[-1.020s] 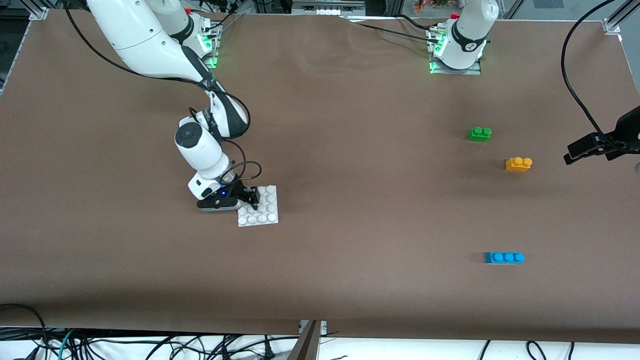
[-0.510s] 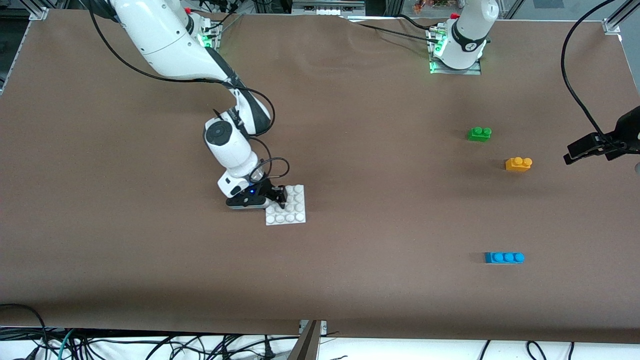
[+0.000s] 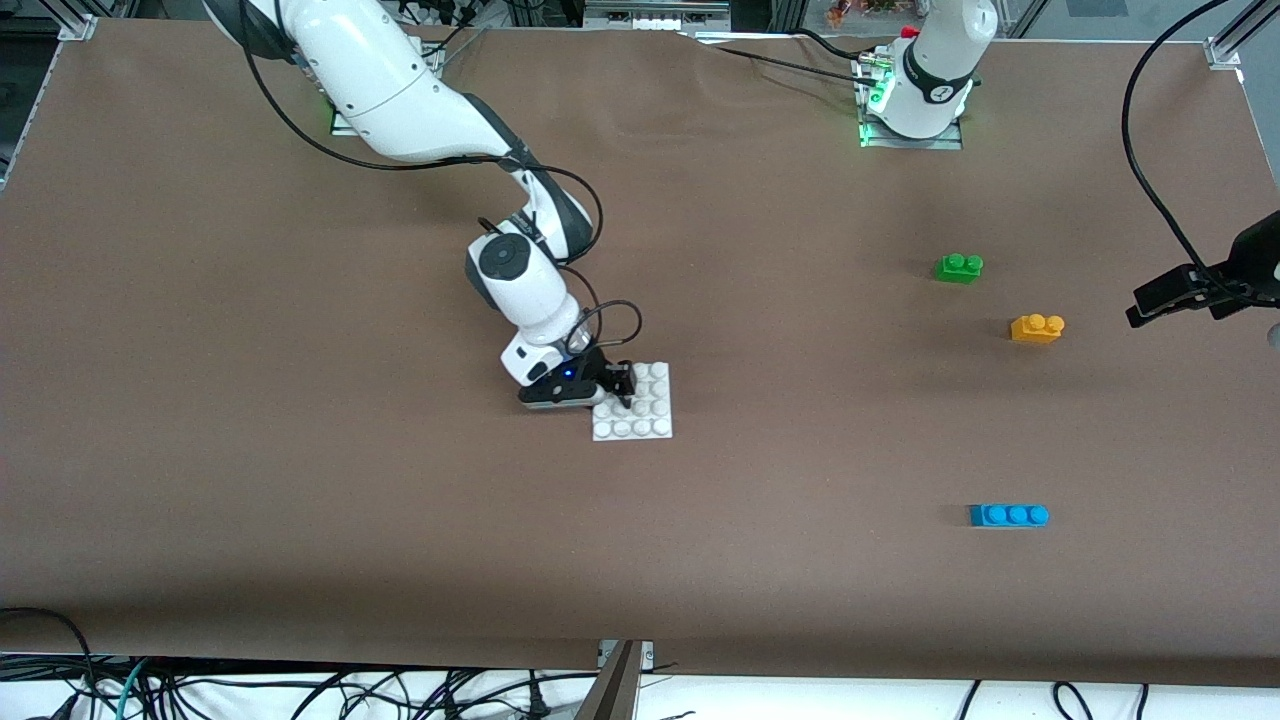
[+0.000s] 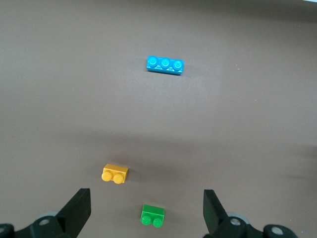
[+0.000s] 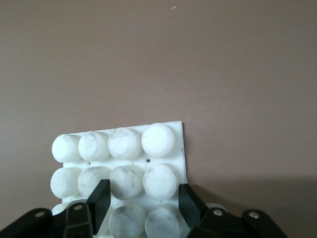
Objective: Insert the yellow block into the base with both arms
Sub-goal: 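Slide the white base plate toward the table middle with the right gripper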
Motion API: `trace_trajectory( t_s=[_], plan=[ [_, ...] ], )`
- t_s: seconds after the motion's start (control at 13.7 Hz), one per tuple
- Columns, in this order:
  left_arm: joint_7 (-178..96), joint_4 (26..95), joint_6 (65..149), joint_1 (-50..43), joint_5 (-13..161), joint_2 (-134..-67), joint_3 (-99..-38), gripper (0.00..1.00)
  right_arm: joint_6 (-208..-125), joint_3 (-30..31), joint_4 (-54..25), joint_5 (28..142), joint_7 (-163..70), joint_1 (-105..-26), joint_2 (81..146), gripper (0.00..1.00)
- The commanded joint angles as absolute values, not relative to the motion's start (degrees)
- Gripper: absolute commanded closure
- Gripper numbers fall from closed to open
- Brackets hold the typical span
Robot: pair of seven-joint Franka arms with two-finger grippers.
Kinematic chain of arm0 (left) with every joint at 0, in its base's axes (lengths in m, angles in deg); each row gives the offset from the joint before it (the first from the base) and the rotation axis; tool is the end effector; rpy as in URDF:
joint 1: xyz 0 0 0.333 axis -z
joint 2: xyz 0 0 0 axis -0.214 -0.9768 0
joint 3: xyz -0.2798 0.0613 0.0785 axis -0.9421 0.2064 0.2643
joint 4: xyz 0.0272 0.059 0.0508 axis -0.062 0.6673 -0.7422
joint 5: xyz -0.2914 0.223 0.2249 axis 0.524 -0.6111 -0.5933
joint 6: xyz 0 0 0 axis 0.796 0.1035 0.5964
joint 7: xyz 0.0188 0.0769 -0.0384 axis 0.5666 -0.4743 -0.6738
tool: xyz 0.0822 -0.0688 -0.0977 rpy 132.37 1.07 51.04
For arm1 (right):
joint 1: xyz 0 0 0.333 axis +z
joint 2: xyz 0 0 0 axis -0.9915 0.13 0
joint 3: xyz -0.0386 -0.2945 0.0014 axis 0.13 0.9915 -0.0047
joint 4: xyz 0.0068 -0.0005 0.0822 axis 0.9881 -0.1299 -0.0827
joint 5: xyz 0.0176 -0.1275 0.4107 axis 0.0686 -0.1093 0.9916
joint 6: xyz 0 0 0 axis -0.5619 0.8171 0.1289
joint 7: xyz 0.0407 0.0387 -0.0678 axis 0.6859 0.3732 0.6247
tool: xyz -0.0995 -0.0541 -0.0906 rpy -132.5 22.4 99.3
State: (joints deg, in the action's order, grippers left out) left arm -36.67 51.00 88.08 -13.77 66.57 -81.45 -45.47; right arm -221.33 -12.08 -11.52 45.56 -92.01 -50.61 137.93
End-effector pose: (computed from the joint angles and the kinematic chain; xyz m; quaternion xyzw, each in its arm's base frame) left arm 0.6326 0.0634 0.5061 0.9973 0.0728 0.0065 0.0086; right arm 0.5746 0.4622 0.0911 -0.9720 0.0262 -0.1552 0.1744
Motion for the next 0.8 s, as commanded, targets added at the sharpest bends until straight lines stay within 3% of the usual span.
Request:
trace_trajectory(
  t_s=[0.0, 0.73],
  plan=[
    [-37.0, 50.4, 87.2, -13.8, 65.4, -81.4, -45.7, 0.00, -221.6, -11.2, -5.7, 45.7, -95.8, -46.7, 144.0, 0.36],
    [-37.0, 50.4, 87.2, -13.5, 65.8, -81.4, -45.7, 0.00, -221.2, -9.8, 3.0, 45.9, -102.4, -39.6, 148.9, 0.36]
  ],
)
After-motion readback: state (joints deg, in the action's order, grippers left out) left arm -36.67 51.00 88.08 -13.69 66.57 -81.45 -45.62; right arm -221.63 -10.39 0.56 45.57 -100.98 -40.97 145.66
